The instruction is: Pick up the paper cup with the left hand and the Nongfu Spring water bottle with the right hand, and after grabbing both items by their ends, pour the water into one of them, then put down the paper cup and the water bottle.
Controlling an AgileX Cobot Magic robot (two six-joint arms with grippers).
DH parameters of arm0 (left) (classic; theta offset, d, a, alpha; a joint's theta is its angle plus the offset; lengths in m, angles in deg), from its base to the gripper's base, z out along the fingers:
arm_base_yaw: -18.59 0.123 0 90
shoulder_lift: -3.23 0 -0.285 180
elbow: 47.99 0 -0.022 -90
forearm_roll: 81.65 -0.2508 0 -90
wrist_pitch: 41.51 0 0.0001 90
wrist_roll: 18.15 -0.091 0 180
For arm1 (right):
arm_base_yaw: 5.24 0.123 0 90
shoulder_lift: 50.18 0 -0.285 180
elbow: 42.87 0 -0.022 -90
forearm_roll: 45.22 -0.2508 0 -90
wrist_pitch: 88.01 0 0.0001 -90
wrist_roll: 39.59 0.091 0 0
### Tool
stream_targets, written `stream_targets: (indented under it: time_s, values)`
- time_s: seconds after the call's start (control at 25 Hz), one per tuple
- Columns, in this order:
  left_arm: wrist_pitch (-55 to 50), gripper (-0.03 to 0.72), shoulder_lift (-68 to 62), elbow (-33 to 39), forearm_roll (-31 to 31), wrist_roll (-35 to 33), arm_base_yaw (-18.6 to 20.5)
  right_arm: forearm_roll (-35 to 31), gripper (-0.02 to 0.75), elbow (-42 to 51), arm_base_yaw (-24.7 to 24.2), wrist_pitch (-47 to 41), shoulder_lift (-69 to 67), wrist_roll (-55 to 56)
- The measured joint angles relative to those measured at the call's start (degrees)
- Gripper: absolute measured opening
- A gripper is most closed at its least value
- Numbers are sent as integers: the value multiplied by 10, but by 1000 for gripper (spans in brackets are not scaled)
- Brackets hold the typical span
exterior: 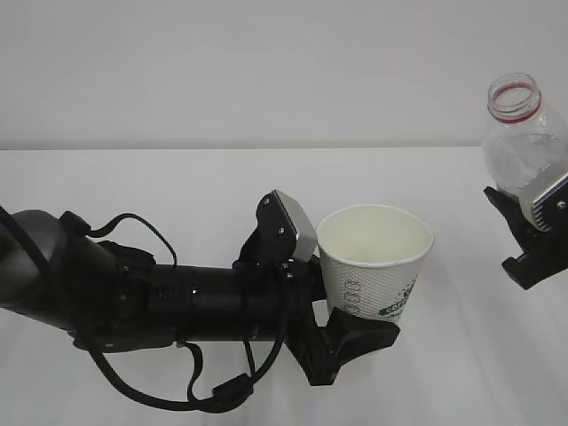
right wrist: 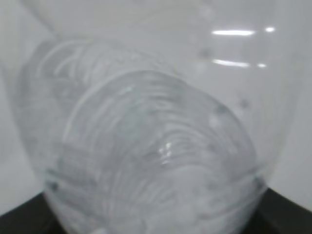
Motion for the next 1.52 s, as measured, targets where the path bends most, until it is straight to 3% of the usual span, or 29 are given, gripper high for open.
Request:
stream_targets:
  time_s: [1.08,1.52]
  values:
    - [2,522,0,0,-23,0,0,1,495,1,0,7,0,11]
    - [-36,522,0,-24,-24,0,-5,3,495,1,0,21,0,-94]
